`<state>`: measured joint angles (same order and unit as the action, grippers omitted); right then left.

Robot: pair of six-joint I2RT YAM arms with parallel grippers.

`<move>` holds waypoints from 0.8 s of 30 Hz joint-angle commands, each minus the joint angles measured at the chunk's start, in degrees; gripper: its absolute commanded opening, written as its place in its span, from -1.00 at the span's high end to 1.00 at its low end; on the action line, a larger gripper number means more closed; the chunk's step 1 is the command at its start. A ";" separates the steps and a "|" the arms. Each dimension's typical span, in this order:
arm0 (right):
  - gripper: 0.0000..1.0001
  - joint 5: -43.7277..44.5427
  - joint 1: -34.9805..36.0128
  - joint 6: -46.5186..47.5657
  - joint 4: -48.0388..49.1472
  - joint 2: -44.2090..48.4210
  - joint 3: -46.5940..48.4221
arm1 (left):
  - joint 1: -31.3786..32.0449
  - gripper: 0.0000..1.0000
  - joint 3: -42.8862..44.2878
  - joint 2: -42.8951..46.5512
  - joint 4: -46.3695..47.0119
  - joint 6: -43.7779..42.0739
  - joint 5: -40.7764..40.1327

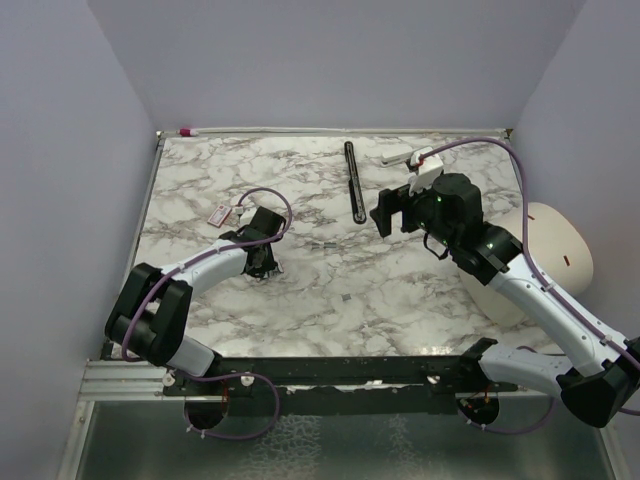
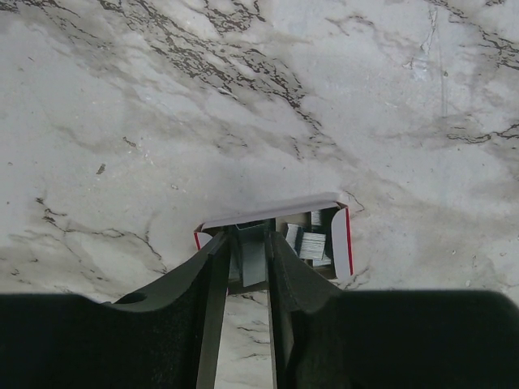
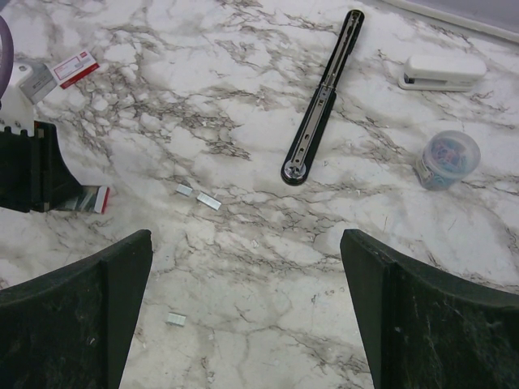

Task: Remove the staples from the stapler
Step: Place the staple in the staple box.

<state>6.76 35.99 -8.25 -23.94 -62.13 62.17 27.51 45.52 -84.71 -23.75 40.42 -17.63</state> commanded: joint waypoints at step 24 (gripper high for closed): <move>-0.99 -18.62 -0.04 0.43 2.88 -4.23 -0.83 | -1.60 -0.11 4.72 14.70 -2.14 -5.27 5.01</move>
<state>0.60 35.99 -8.14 -23.55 -62.92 61.71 27.81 47.66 -74.48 -25.52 38.85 -16.43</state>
